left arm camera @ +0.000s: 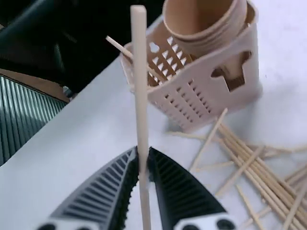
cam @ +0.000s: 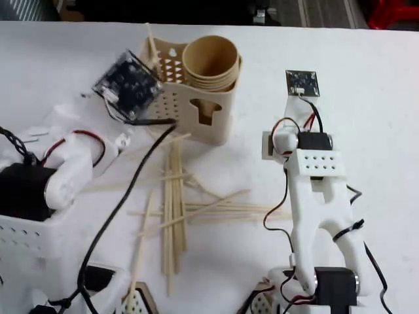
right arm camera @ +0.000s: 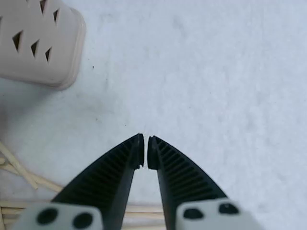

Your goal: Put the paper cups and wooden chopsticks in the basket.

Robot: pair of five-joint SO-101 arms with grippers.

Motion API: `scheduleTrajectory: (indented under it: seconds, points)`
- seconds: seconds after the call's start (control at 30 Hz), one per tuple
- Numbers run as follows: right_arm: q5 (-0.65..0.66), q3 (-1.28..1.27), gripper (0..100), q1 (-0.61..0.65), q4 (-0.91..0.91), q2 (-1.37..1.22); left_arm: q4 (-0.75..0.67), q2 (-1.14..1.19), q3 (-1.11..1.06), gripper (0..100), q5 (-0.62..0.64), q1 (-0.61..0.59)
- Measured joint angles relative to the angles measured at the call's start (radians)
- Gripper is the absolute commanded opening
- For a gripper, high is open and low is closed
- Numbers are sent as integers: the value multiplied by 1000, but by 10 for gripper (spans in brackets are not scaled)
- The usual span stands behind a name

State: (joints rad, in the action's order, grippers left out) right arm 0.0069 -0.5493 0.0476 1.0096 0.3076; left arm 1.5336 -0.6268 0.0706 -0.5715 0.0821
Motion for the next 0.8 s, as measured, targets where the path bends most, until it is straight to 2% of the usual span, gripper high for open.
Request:
scheduleTrajectory:
  seconds: [0.13, 0.27, 0.67, 0.8]
  points:
    - [0, 0, 27, 0, 0, 0, -150, 0, 0, 22, 107, 5]
    - [0, 0, 27, 0, 0, 0, -365, 0, -61, 22, 221, 5]
    - [0, 0, 29, 0, 0, 0, -1263, 2, -486, 22, 500, 5]
    - [0, 0, 29, 0, -8, 0, -1387, 17, -494, 22, 535, 25]
